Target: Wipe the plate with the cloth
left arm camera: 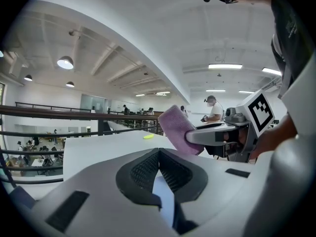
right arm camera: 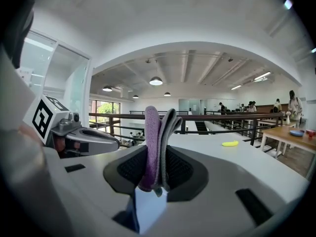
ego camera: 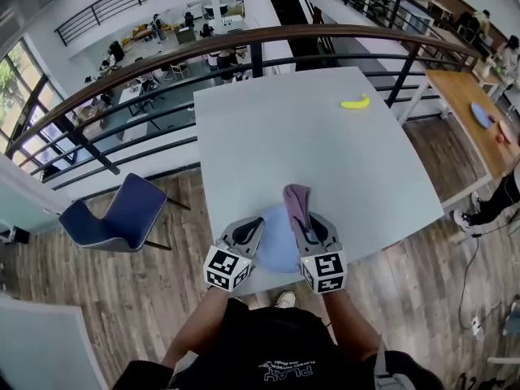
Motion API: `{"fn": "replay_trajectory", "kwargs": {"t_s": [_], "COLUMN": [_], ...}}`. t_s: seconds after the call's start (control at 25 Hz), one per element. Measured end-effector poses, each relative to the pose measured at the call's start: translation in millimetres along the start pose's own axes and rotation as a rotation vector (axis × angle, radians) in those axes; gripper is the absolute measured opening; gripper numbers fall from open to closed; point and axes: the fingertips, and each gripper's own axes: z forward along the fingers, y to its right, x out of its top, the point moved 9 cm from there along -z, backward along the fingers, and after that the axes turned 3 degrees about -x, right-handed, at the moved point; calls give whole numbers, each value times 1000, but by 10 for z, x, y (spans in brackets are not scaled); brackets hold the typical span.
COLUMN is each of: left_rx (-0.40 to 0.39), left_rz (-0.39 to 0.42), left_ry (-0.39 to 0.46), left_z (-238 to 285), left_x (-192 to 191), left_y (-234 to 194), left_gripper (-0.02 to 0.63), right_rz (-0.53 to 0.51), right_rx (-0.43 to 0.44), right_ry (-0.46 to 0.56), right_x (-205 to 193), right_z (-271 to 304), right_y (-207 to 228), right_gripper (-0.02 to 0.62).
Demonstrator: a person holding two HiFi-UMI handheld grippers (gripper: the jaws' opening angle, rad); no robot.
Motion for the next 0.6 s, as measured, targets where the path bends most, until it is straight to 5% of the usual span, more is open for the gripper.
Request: {"fn": "replay_trajectory", "kwargs": {"t_s": [0.6], "left_rx": [28], "left_rz": [-30], "left_ry": [-14], "left_z": [248], "left_x": [-223], "left_y": [-134], "left_gripper": [12], "right_rz": [-21], "right_rx": [9], "right_ry": [1], "right_x": [-172], "right_z": [116], "right_y": [266], "right_gripper": [104]}}
